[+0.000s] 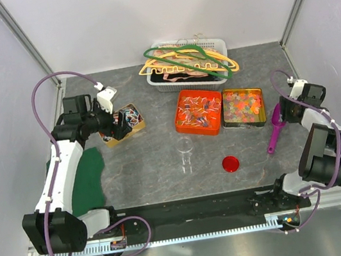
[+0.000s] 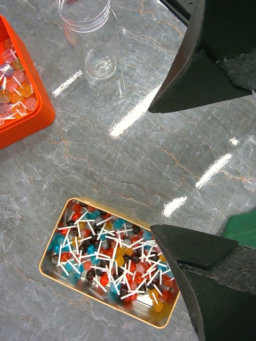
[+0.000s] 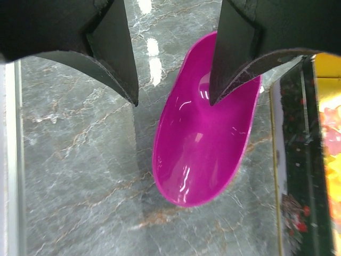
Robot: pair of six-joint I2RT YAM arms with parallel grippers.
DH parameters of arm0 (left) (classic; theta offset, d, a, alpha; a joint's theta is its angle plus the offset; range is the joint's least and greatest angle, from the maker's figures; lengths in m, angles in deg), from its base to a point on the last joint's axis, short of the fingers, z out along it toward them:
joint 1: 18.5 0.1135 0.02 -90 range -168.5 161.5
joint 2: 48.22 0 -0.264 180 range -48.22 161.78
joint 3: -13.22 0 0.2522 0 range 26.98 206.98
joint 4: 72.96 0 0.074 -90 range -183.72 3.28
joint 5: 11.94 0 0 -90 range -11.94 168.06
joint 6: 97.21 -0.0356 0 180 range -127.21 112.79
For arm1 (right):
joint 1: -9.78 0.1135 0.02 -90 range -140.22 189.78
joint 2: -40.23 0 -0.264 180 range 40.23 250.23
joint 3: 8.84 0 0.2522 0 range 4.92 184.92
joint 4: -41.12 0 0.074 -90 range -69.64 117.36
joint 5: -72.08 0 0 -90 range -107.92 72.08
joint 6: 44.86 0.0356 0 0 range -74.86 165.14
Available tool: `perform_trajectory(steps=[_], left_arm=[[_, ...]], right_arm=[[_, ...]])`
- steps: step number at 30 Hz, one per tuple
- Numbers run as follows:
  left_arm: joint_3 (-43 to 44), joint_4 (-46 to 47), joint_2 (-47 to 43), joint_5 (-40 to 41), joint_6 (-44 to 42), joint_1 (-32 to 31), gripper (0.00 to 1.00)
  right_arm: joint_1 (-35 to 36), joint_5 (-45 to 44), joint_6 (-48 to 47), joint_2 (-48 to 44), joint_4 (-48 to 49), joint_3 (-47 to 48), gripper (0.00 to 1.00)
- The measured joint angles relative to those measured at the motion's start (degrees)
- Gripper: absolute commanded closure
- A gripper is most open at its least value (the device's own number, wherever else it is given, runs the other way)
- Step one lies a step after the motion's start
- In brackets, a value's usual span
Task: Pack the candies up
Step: Pick up the spatula from the center of the board.
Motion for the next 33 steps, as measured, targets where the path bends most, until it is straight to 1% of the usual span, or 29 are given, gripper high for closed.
perform_trajectory(steps=[5, 7, 8, 9, 12, 17, 18, 20, 26, 32, 33], left_arm=[[0.0, 0.0, 0.0, -0.11, 0.07, 0.0, 0.09], [0.0, 0.02, 0.0, -0.28, 0.07, 0.0, 0.09], [-0.02, 0.02, 0.0, -0.44, 0.09, 0.0, 0.09], [-0.02, 0.04, 0.0, -0.61, 0.11, 0.0, 0.09], [-0.2, 0.37, 0.0, -1.03, 0.17, 0.0, 0.09], [-0.55, 0.81, 0.02, -1.07, 0.22, 0.0, 0.09], [-0.57, 0.81, 0.04, -1.07, 0.24, 0.0, 0.09], [-0.57, 0.83, 0.09, -1.14, 0.24, 0.0, 0.09], [-0.57, 0.83, 0.15, -1.25, 0.26, 0.0, 0.09], [-0.57, 0.81, 0.15, -1.49, 0.31, 0.0, 0.09], [-0.55, 0.79, 0.15, -1.49, 0.31, 0.0, 0.07]], right_arm=[[0.24, -1.01, 0.02, 2.29, -0.42, 0.04, 0.39], [0.5, -1.53, 0.04, 2.84, -0.57, 0.11, 0.43], [0.63, -1.73, 0.04, 3.02, -0.68, 0.22, 0.46], [0.83, -1.88, 0.07, 3.08, -0.79, 0.33, 0.51], [1.38, -2.19, 0.22, 3.08, -0.83, 0.59, 0.6], [2.27, -2.97, 0.26, 3.08, -0.85, 0.59, 0.67], [2.45, -3.19, 0.28, 3.08, -0.9, 0.59, 0.73], [2.78, -3.48, 0.33, 3.1, -0.87, 0.59, 0.77], [3.5, -3.76, 0.72, 3.15, -0.83, 1.09, 1.0], [3.69, -3.98, 0.0, 3.17, -2.25, 1.55, 1.0], [3.69, -3.96, -0.24, 3.17, -2.89, 1.81, 1.0]])
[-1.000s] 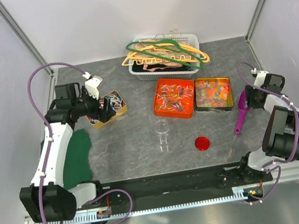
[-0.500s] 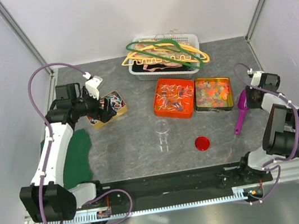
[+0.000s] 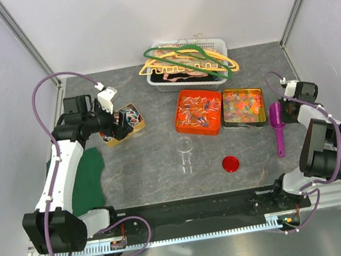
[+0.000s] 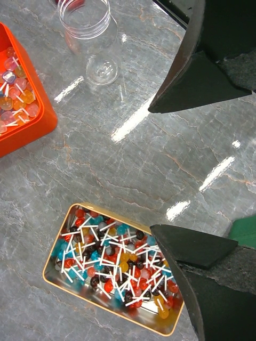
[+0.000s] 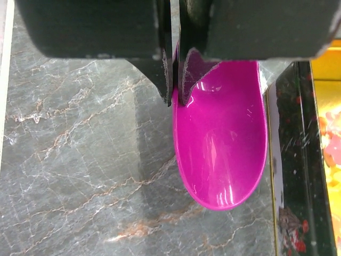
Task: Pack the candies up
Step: Pick up the spatula from the center of the board.
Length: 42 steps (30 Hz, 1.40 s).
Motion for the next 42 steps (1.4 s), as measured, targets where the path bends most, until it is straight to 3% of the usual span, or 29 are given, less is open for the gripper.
perform_trajectory(steps=[3, 10, 20, 25, 32, 42], left_arm=[[0.44, -0.5, 0.07, -0.28, -0.07, 0.0, 0.0], [6.21, -2.56, 1.84, -4.83, -0.26, -1.22, 0.0], [7.85, -1.36, 0.72, -8.24, -1.86, -10.71, 0.0], [10.29, -1.53, 2.84, -7.32, -1.88, -17.27, 0.0], [11.15, -1.95, 3.15, -6.43, -2.14, -21.9, 0.0], [19.32, -1.92, 6.71, -15.52, 6.75, -22.08, 0.0]], right_arm=[[0.04, 0.26, -1.57, -0.17, -2.51, 1.42, 1.0], [0.35, 4.04, -8.9, -6.1, -12.04, 9.51, 1.0], [5.75, 15.04, -23.1, -13.75, -35.76, 34.75, 1.0], [18.47, 18.38, -26.49, -15.93, -44.7, 43.63, 1.0], [35.15, 17.92, -25.68, -16.72, -49.48, 46.45, 1.0], [58.62, -3.02, -16.41, -17.16, -35.26, 35.36, 1.0]])
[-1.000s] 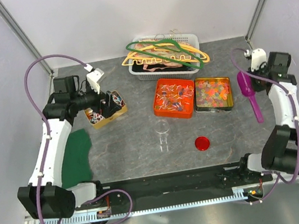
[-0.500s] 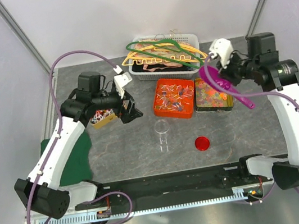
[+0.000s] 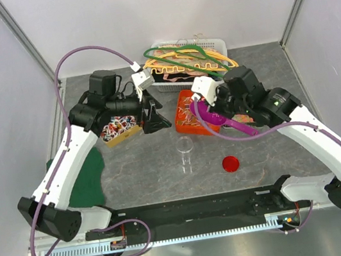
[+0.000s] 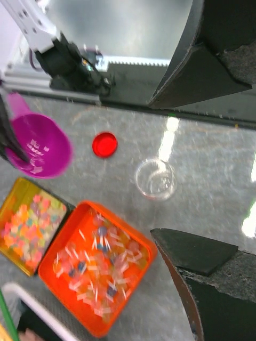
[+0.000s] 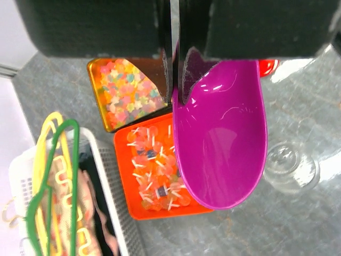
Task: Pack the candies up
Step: Pick up the spatula from the center of the board.
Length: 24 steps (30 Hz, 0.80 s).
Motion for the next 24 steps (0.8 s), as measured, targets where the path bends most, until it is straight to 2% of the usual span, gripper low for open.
perform_trajectory(steps=[6, 10, 24], left_arm=[[0.02, 1.53, 5.03, -4.11, 6.27, 0.0, 0.01], [0.0, 3.21, 7.39, -5.16, 9.16, 0.02, 0.03], [0.0, 6.97, 9.29, -6.69, 12.74, 0.61, 0.09]], right_arm=[[4.37, -8.72, 1.75, 1.01, 5.44, -0.7, 1.0], [7.72, -11.58, 2.03, 3.08, 6.82, -0.26, 1.0], [13.9, -12.35, 3.3, 4.83, 7.19, 0.37, 1.0]])
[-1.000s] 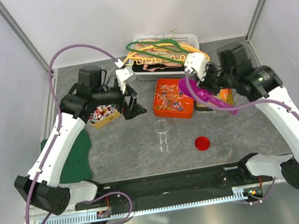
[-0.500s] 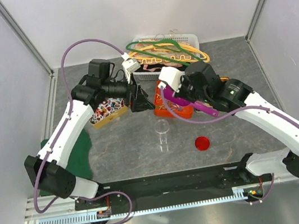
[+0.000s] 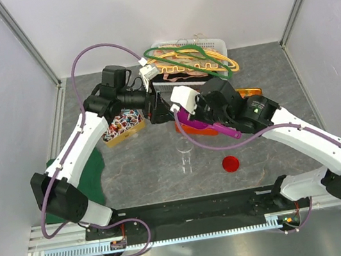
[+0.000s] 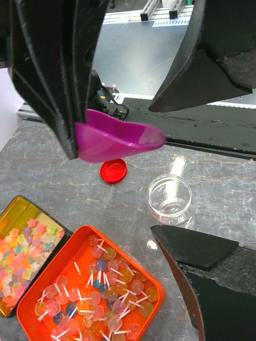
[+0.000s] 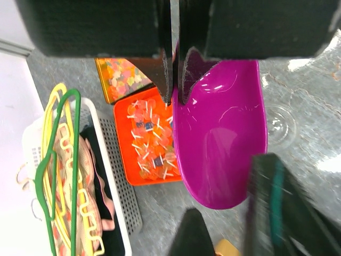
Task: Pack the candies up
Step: Pick up the spatula from the center of the board.
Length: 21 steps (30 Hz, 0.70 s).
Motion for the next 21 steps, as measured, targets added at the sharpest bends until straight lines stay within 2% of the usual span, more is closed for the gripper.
perform_trajectory(steps=[6, 9, 10, 12, 13, 16, 19, 21], left_arm=[[0.0, 0.17, 0.5, -0.24, 0.2, 0.0, 0.15], [0.0, 0.24, 0.5, -0.35, 0.26, 0.0, 0.26], [-0.02, 0.33, 0.52, -0.39, 0.33, 0.0, 0.34], [-0.04, 0.52, 0.68, -1.25, 0.52, 0.0, 0.43], [-0.17, 0.63, 0.72, -1.64, 0.61, -0.02, 0.51], [-0.7, 1.01, 0.87, -2.93, 0.87, -0.02, 0.63], [-1.07, 1.09, 1.07, -3.8, 1.01, -0.02, 0.73], [-1.38, 1.36, 1.09, -4.07, 1.03, -0.02, 0.75]], right_arm=[[2.36, 0.44, 0.22, 1.79, -0.2, 2.6, 1.0], [3.63, 0.52, 0.33, 2.91, -0.33, 3.52, 1.0], [4.04, 0.48, 0.33, 3.41, -0.31, 3.8, 1.0], [4.81, -0.13, 0.44, 4.39, -0.28, 4.35, 1.0], [4.96, -0.61, 0.55, 4.74, -0.22, 4.44, 1.0], [5.22, -2.36, 0.68, 5.88, -0.22, 4.61, 1.0], [5.4, -4.0, 0.74, 6.56, -0.09, 4.74, 1.0], [5.49, -5.11, 0.74, 6.69, 0.04, 4.96, 1.0]])
